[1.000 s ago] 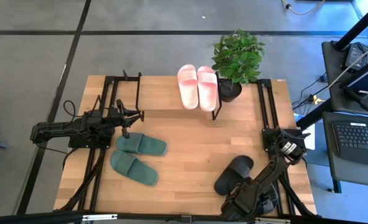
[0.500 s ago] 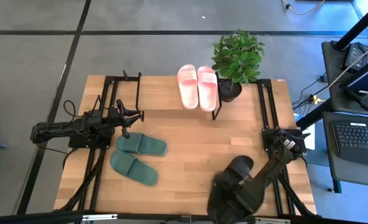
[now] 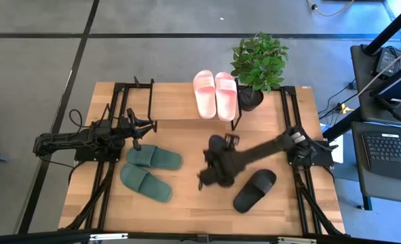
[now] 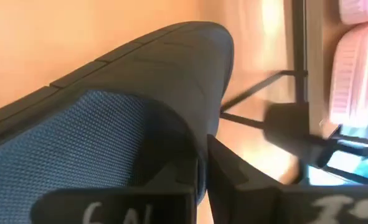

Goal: Pick and place slides into the shelf
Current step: Put the bottom black slide under the shelf

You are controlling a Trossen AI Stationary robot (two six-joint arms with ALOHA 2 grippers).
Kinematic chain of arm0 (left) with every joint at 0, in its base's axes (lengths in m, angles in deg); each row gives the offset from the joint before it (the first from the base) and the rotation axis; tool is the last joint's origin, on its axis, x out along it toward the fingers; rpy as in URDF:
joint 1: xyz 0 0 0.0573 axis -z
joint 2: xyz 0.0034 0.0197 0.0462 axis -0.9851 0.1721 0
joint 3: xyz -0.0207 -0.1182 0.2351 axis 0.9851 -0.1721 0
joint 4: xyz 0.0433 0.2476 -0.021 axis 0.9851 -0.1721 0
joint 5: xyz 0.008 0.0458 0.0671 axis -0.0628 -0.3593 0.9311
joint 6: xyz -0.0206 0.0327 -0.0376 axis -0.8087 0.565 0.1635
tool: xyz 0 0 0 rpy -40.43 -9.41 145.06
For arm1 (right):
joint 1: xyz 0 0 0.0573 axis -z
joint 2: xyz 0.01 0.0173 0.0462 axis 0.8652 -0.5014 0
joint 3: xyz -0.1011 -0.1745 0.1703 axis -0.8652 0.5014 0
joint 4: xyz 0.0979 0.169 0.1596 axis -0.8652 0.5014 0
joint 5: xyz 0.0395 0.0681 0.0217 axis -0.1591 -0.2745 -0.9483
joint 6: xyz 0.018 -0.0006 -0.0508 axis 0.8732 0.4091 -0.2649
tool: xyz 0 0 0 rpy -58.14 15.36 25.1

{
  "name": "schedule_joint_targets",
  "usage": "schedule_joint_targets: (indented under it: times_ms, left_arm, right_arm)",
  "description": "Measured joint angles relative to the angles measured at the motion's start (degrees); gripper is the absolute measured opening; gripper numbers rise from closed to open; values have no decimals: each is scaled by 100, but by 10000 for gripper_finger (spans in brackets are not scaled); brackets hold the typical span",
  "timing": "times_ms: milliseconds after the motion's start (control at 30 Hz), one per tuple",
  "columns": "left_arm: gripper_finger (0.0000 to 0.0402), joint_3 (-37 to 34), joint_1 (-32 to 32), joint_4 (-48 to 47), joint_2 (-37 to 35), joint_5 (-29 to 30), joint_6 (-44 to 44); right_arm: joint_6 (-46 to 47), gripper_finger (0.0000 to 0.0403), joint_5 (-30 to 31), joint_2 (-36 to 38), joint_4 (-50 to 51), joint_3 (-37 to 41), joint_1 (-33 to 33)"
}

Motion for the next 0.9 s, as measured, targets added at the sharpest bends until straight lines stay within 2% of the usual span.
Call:
schedule_joint_targets:
  times_ms: [167, 333, 533, 700, 767, 900]
  left_arm:
    - [76, 0, 0, -2, 1, 0, 0]
    - [76, 0, 1, -2, 1, 0, -2]
    - [76, 0, 0, -2, 1, 0, -2]
    - [76, 0, 2, -2, 1, 0, -2]
    - [76, 0, 0, -2, 1, 0, -2]
    - [76, 0, 0, -2, 1, 0, -2]
  right_arm:
    - [-561, 14, 256, 0, -459, 677, 590]
    - [-690, 14, 488, 0, -958, 1390, 938]
    - [-850, 14, 511, -4, -1953, 1972, 1184]
    - [-1017, 14, 572, 9, -2366, 2230, 1269]
    - [-996, 23, 579, 9, -2399, 2233, 1301]
    - [-990, 66, 527, 9, -2452, 2241, 1296]
